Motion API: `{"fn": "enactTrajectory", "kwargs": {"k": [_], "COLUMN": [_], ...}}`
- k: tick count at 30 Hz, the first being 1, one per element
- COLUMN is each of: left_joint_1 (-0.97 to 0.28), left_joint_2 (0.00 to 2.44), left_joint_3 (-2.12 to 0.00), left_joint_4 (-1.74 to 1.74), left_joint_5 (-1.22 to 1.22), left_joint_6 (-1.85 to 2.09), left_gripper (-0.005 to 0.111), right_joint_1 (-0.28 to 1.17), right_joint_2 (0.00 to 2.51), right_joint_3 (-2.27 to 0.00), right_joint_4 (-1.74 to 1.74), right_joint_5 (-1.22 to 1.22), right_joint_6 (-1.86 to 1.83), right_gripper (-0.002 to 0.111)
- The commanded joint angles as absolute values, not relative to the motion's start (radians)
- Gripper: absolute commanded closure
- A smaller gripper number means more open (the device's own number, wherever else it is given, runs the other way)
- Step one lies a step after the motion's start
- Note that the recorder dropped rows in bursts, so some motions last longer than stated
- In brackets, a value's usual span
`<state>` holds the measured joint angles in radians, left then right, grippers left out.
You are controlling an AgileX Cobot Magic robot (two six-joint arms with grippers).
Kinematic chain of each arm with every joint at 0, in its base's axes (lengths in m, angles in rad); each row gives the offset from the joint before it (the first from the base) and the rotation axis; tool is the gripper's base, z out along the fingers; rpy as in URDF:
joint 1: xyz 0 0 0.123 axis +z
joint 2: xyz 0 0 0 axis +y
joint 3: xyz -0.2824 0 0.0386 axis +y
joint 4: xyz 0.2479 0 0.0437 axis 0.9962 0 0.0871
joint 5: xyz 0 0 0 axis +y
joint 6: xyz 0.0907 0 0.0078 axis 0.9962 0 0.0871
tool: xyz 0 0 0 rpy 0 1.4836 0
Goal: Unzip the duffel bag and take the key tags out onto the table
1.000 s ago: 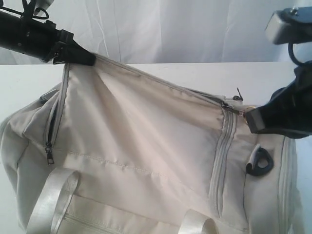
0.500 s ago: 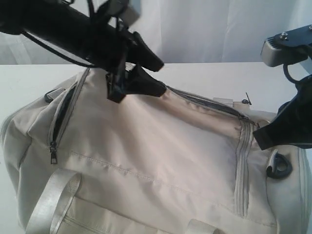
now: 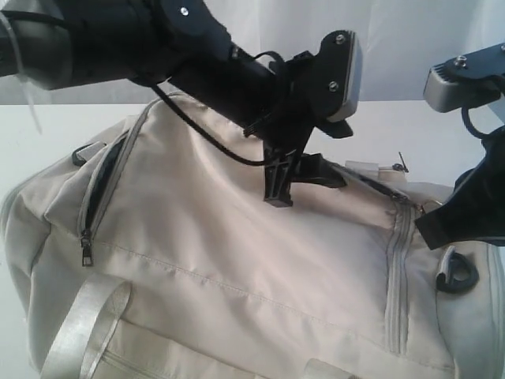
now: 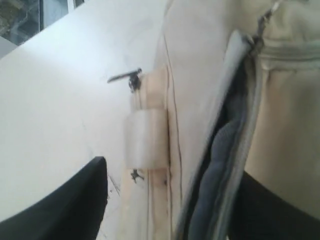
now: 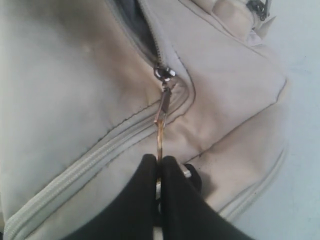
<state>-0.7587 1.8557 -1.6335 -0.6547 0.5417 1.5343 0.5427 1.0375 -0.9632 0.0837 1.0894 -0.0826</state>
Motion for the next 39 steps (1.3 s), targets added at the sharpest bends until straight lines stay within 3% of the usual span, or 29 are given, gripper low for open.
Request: {"fn": "enactTrajectory", "kwargs": {"k": [1, 6, 9, 10, 11, 19, 26, 39], "left_joint_1": [-0.793, -0.801, -0.801, -0.801, -0.801, -0.701, -0.597, -0.488], "left_joint_2": [1.912, 1.955, 1.963, 1.964, 1.964, 1.992, 2.031, 2.048], "left_joint_3": [-1.758, -1.787, -1.787, -1.787, -1.787, -1.833, -1.9, -1.922], "left_joint_4": [-0.634, -0.521, -0.506, -0.506, -0.506, -0.51, -0.541, -0.557], "left_joint_5": [0.665, 0.735, 0.724, 0.697, 0.672, 0.548, 0.509, 0.483], "left_joint_6": [1.498, 1.425, 1.414, 1.41, 1.408, 1.311, 1.293, 1.199], "left_gripper": [0.045, 0.064, 0.09, 0.103, 0.106, 0.107, 0.107, 0.107], "right_joint_1": [0.545, 0.545, 0.545, 0.545, 0.545, 0.545, 0.545, 0.547], "right_joint_2": [1.035, 1.035, 1.035, 1.035, 1.037, 1.155, 1.354, 1.381], "right_joint_3": [-0.966, -0.966, -0.966, -0.966, -0.966, -0.987, -1.144, -1.183], "right_joint_4": [0.08, 0.08, 0.08, 0.08, 0.08, 0.078, 0.075, 0.112], "right_joint_5": [1.124, 1.122, 1.11, 1.102, 1.089, 0.945, 0.865, 1.004], "right_joint_6": [-0.1, -0.1, -0.102, -0.102, -0.102, -0.106, -0.123, -0.128], "right_gripper": [0.108, 0.108, 0.108, 0.108, 0.108, 0.108, 0.108, 0.108]}}
